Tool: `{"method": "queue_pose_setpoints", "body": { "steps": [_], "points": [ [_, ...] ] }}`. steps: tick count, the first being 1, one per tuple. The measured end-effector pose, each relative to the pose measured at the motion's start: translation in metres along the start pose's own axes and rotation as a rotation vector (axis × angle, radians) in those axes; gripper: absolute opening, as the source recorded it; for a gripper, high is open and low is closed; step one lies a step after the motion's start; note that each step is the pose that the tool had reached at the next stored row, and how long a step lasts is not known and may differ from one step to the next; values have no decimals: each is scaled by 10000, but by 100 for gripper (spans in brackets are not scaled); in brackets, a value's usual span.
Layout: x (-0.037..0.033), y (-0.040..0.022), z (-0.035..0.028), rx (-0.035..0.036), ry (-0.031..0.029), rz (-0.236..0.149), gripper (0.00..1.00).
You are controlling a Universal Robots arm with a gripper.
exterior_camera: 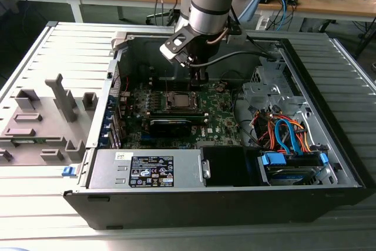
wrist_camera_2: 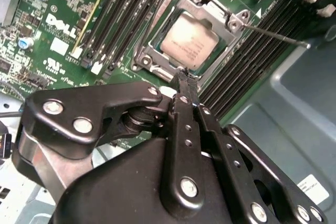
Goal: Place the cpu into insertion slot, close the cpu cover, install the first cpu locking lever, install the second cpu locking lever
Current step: 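Close the cpu cover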
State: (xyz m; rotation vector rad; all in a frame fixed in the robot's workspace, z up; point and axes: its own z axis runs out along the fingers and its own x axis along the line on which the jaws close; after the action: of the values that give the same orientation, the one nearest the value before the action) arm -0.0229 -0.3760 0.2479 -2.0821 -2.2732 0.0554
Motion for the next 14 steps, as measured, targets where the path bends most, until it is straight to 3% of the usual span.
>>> {"method": "queue_pose_setpoints", "body": {
  "steps": [6, 10, 14],
  "points": [
    [1, -38, 67, 0, -1, 0, 11],
    [0, -122, 106, 1, -1, 0, 11],
    [-5, -164, 146, 0, 0, 0, 11]
  ]
}}
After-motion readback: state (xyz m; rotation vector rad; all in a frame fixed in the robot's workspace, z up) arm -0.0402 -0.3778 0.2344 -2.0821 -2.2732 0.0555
